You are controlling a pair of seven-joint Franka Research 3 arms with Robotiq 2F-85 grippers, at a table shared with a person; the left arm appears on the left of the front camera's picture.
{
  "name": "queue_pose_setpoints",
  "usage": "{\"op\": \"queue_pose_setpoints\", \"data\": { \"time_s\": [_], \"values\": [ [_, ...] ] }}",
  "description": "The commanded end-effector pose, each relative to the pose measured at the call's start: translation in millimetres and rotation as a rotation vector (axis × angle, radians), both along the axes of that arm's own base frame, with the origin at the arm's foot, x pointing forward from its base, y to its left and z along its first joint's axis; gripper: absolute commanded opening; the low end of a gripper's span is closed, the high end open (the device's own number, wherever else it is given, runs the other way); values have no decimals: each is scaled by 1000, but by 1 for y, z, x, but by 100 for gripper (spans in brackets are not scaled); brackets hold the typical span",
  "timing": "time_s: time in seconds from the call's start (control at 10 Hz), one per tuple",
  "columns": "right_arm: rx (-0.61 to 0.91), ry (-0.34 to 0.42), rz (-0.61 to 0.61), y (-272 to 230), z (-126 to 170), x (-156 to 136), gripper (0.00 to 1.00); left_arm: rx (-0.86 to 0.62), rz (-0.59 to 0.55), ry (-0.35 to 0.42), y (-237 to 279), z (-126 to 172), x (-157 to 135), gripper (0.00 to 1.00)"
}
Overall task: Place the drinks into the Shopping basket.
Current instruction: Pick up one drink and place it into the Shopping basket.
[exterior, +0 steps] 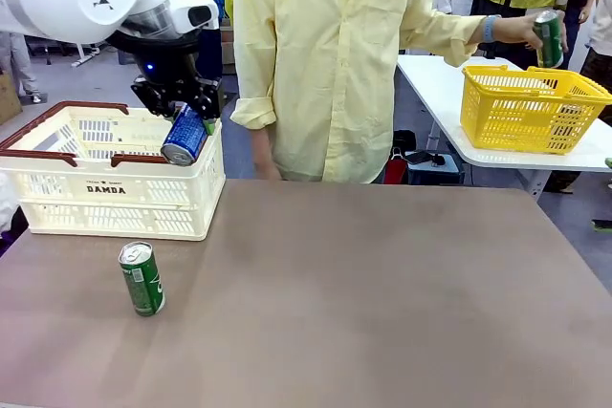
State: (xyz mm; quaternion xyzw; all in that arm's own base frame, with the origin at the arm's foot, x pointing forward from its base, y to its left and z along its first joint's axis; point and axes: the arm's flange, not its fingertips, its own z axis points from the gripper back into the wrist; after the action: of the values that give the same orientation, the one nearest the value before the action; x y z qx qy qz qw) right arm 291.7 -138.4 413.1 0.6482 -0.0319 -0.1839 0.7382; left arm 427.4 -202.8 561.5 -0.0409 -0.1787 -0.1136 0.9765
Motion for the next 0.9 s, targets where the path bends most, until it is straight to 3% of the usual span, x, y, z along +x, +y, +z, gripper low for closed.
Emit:
{"op": "queue_pose_setpoints", "data": {
  "time_s": [0.0, 0.2, 0.4, 0.6, 0.8],
  "values": [
    [-3, -26, 12, -1, 0, -2, 100, -3, -27, -10, -15, 8, 0, 0],
    [-3, -26, 12, -1, 0, -2, 100, 5, -18, 0, -10, -1, -2, 0],
    [-3, -26, 12, -1, 0, -2, 100, -28, -124, 100, 23, 26, 77, 0],
    [-3, -26, 12, -1, 0, -2, 100, 35, -20, 180, 48, 23, 122, 0],
    [-3, -26, 12, -1, 0, -2, 100, 48, 41, 206, 69, -2, 160, 0]
  ]
}}
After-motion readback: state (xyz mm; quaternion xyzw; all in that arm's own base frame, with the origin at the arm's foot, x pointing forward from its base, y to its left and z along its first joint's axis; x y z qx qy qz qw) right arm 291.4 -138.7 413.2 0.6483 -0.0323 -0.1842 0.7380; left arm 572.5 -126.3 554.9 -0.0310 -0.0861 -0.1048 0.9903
